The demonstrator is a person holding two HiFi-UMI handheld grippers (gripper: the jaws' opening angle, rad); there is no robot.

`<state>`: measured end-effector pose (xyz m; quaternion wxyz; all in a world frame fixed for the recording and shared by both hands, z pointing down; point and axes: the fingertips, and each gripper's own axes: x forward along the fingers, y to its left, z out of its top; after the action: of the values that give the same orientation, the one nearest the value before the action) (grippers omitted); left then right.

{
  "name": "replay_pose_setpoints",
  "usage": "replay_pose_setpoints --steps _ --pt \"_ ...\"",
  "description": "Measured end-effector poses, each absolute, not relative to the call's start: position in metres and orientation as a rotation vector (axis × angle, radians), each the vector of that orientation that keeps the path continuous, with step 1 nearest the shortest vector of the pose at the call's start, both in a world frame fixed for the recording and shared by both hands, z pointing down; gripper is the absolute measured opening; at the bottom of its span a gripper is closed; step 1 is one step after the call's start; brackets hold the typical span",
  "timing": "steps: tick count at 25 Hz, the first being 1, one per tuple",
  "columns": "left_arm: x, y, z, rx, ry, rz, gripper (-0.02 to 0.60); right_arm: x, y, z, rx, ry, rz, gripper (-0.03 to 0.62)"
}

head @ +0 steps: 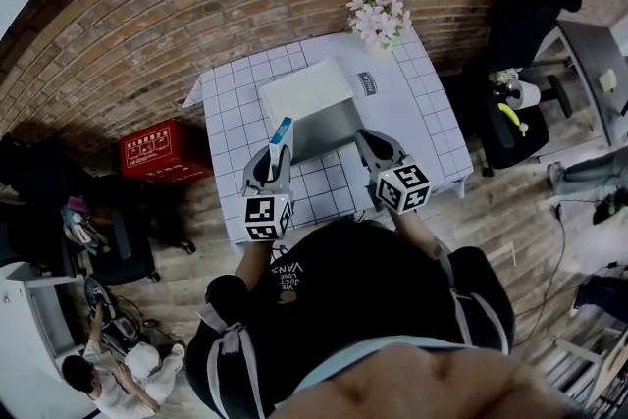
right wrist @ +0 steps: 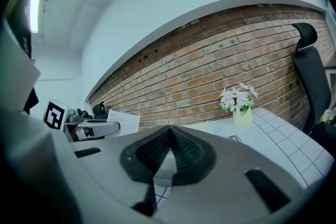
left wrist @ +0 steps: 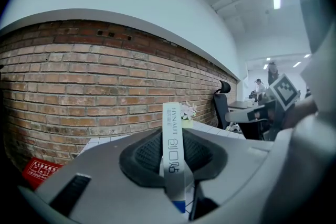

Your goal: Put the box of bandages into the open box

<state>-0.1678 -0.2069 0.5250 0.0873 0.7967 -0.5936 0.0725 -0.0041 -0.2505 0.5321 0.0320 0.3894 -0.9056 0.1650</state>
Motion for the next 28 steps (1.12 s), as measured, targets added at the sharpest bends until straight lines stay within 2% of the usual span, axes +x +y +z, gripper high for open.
replay_pose_setpoints --steps 23,28 --pt "-0.125 -0.255 0.554 2.447 -1.797 0.424 0.087 0.027 -0.283 0.55 1.179 -2.775 0.578 -0.003" --pt "-0.117 -0.262 0.569 2.472 -1.763 0.569 0.087 0.031 -0.286 0.555 1.175 -2.766 0.594 -0.003"
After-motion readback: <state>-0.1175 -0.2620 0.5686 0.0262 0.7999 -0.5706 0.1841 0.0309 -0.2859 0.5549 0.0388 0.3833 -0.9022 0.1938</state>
